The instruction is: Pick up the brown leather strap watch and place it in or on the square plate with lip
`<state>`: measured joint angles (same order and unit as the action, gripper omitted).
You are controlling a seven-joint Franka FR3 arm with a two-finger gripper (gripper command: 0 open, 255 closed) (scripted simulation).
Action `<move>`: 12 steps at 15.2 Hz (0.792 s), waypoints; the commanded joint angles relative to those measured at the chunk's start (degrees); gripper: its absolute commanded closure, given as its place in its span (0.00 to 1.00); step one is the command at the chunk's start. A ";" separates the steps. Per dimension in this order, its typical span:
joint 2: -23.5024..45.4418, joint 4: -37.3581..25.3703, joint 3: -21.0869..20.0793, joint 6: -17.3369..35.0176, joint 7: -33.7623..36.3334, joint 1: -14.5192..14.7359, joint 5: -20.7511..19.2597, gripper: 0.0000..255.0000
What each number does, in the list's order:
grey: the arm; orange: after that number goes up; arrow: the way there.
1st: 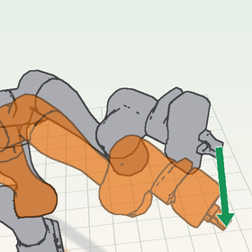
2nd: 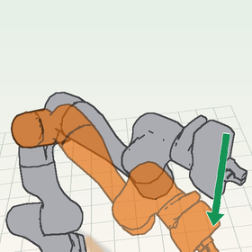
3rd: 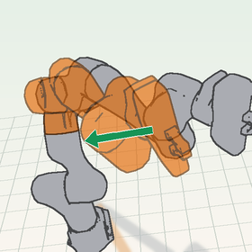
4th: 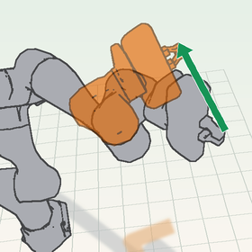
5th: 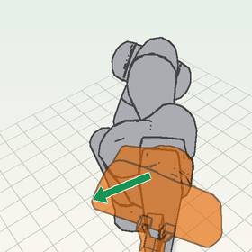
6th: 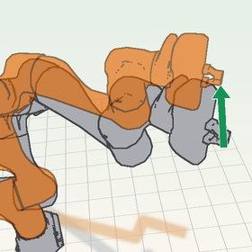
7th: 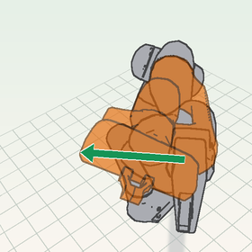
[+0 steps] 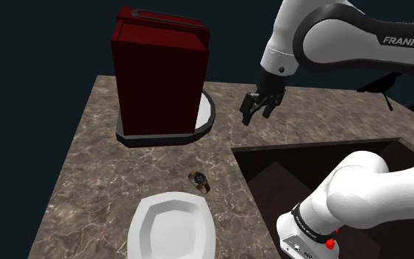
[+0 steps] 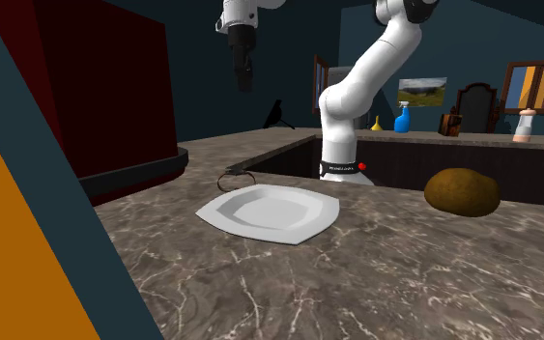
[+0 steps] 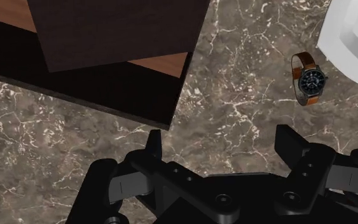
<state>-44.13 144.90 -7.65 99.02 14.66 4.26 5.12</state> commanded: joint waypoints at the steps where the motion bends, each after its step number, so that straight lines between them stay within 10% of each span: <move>1: 0.82 1.79 -2.49 2.76 2.83 0.89 1.62 0.00; 12: 14.90 4.86 -16.61 20.33 17.82 3.97 7.48 0.00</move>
<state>-31.01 150.12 -22.74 117.78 30.69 8.00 12.24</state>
